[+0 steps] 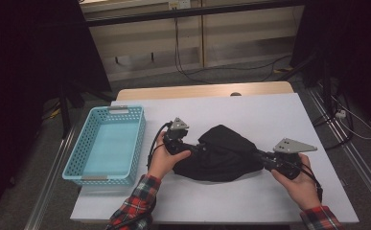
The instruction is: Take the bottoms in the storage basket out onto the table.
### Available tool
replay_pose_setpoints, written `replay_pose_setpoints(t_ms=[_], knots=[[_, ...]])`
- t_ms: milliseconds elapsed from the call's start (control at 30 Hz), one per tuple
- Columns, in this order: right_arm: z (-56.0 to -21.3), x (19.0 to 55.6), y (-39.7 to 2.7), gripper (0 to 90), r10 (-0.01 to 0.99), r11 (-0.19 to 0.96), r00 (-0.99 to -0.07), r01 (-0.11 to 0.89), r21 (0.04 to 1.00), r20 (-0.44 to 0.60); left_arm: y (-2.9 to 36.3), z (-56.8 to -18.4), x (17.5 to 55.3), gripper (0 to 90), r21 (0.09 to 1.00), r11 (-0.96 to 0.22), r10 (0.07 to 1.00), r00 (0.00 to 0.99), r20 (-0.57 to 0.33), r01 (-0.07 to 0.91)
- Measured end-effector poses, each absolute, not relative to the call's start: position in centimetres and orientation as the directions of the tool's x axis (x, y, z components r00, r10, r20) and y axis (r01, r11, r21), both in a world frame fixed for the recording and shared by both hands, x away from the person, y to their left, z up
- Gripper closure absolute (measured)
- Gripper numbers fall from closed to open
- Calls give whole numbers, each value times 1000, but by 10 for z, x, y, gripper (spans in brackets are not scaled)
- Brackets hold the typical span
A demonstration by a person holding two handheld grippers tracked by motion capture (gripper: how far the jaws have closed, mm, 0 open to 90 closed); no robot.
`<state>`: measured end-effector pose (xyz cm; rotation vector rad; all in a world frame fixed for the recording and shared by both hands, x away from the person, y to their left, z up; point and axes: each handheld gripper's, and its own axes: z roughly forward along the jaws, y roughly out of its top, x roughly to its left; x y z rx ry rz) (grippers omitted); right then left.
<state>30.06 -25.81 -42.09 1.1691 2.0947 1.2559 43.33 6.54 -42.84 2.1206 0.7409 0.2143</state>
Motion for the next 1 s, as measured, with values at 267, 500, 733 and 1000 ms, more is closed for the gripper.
replay_pose_setpoints(t_ms=[267,500,733,1000], knots=[[-417,297,-270,861,860,203,-508,436,877,54,58,-433,435,133,773,-468,566,817,-111,429],[-418,298,-274,861,869,198,-491,448,872,55,50,-433,428,133,768,-470,548,826,-131,434],[-417,298,-275,860,870,199,-491,444,874,51,48,-429,424,169,775,-460,524,837,-157,433],[-416,298,-277,860,876,194,-480,437,878,45,39,-428,417,291,778,-471,461,868,-184,415]])
